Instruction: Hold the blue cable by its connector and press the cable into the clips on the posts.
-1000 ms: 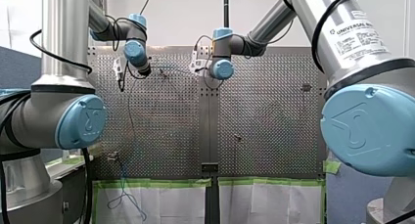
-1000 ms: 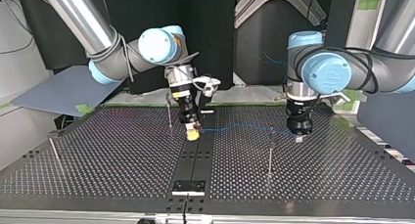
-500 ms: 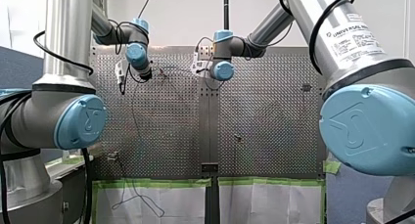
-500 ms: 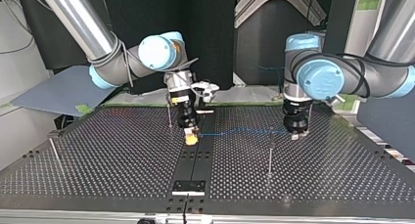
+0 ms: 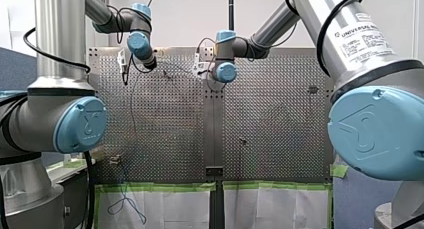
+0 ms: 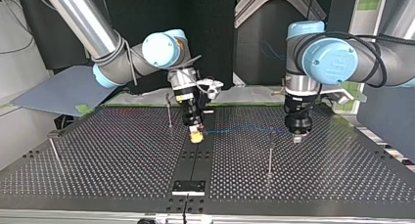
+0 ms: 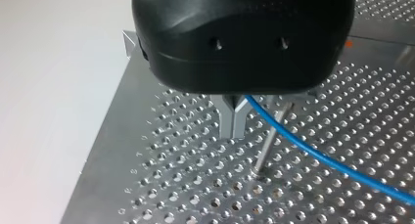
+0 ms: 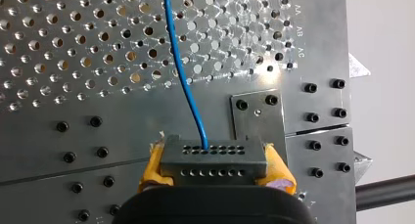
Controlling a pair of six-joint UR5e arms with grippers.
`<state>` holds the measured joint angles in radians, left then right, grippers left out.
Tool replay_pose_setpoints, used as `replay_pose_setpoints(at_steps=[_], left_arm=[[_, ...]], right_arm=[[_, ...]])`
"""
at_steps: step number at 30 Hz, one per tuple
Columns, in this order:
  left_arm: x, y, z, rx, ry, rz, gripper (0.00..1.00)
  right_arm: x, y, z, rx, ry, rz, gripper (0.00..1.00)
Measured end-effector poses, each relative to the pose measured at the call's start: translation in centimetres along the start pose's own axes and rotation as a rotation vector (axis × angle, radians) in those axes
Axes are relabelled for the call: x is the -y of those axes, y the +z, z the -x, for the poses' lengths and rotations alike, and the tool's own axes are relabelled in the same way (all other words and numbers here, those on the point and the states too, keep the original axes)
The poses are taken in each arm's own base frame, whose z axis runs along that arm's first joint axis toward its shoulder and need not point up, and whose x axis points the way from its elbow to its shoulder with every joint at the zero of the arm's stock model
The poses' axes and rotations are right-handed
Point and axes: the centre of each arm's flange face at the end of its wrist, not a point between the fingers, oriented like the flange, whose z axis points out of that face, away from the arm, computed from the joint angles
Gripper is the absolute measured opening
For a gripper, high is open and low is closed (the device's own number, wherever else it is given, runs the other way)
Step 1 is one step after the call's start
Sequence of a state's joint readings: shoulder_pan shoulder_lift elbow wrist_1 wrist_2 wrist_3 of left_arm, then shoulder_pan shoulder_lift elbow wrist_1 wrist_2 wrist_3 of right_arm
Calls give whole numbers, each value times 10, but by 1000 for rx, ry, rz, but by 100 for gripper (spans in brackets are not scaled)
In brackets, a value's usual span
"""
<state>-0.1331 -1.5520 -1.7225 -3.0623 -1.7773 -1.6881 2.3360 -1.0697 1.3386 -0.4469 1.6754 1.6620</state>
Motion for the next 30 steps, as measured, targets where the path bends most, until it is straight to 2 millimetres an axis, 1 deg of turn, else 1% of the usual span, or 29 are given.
replay_pose_setpoints(at_steps=[12, 19, 22, 30], left_arm=[[4, 0, 5, 53, -9, 34, 0], [5, 6, -14, 5, -20, 68, 0], [6, 6, -18, -6, -21, 73, 0], [17, -1, -28, -23, -33, 77, 0]], right_arm=[[7, -3, 1, 8, 2, -9, 0], [8, -5, 3, 25, 7, -7, 0], [8, -5, 4, 28, 9, -4, 0], [7, -6, 5, 35, 13, 5, 0]])
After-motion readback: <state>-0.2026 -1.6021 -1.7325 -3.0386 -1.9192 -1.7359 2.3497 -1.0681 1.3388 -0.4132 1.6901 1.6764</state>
